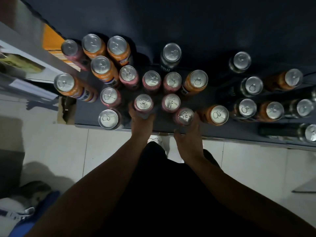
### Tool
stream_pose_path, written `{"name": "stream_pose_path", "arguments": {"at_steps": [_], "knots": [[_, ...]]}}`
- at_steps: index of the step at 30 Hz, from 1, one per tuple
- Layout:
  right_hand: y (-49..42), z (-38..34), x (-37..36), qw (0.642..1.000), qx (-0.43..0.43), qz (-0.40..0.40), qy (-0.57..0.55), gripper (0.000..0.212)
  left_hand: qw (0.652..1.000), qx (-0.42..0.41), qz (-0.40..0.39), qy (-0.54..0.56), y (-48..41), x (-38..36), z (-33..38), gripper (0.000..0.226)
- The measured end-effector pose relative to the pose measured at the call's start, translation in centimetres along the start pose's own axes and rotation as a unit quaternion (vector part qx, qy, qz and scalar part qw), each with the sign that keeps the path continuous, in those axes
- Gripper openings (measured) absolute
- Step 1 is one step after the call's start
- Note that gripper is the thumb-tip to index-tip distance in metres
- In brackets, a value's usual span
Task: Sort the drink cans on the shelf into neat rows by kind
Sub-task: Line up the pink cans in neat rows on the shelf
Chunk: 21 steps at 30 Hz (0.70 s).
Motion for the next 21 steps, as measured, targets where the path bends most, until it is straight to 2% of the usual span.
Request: {"name": "stream_pose_path", "arguments": {"at_steps": [4,7,13,21], "knots": [[-1.1,0.0,-1.2,0.997,0.031,0.059,0.027,0.087,0.996,-0.089,0.015,0.01,-2.7,-0.5,-0.8,0.091],[-1.7,0.1,-1.8,0.997,0.042,0.062,0.024,0.088,0.992,-0.121,0.016,0.026,-2.5,-0.5,-0.3,0.073],[-1.2,0.4,-1.9,0.997,0.049,0.063,0.007,0.079,0.992,-0.124,-0.002,-0.009,-1.1,0.2,0.1,0.062],[1.1,-1.3,0.4,0.996,-0.018,0.007,-0.092,0.064,0.988,-0.121,-0.086,-0.044,3.0,2.6,-0.1,0.063]]}}
Point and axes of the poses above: each hand's wrist, its own y-axis away from the middle knuckle, its own x-axis out of the back of the hand, z = x × y, the point moved 2 cm from there along -y, towards the middle knuckle, and after that the axes turned 3 degrees about -y, right-handed, at the moved point
